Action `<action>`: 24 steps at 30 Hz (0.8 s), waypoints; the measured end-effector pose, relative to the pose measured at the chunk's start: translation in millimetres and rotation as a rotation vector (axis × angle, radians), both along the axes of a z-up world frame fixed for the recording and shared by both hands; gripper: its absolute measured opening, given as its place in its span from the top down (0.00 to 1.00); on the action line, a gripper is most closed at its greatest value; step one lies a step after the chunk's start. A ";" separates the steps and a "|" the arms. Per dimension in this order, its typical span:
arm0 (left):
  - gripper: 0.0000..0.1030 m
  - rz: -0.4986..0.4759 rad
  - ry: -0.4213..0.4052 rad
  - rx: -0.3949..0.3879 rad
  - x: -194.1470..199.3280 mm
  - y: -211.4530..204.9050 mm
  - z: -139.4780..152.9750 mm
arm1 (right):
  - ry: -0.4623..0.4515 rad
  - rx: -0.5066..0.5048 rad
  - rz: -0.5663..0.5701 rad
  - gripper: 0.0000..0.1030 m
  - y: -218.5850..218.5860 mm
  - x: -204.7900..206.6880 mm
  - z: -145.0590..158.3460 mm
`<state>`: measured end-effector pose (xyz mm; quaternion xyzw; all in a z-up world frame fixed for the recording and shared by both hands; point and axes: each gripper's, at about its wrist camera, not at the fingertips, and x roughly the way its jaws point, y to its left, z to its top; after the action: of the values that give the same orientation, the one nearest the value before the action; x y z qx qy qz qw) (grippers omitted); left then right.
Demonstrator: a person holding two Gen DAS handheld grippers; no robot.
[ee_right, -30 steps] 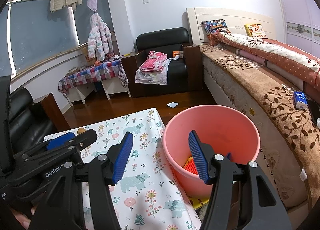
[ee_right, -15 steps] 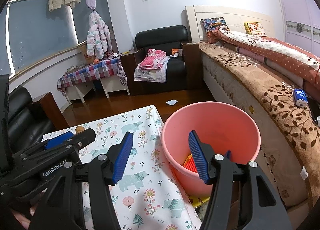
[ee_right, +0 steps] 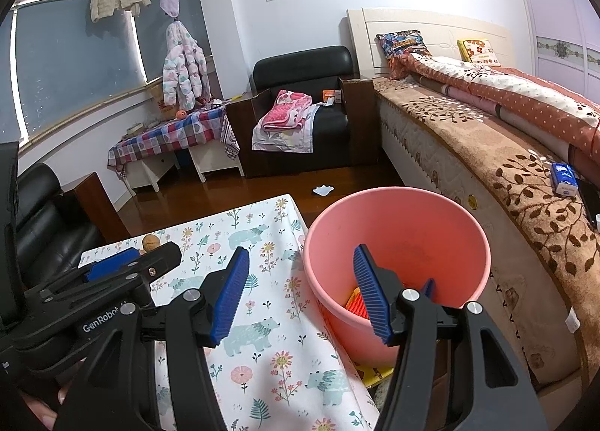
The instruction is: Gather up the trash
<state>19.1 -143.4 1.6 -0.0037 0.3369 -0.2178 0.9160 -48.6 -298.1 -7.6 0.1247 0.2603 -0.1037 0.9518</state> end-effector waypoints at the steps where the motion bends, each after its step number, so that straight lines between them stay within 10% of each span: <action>1: 0.45 0.000 0.001 -0.001 0.0 0.1 -0.1 | 0.001 0.001 0.000 0.43 -0.2 0.2 0.1; 24: 0.45 -0.003 0.005 -0.002 0.5 0.4 -2.9 | 0.005 0.001 0.003 0.43 0.4 0.3 -0.7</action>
<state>19.6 -143.1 -1.4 -0.0045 0.3390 -0.2192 0.9149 -48.4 -297.6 -8.3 0.1243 0.2631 -0.1024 0.9512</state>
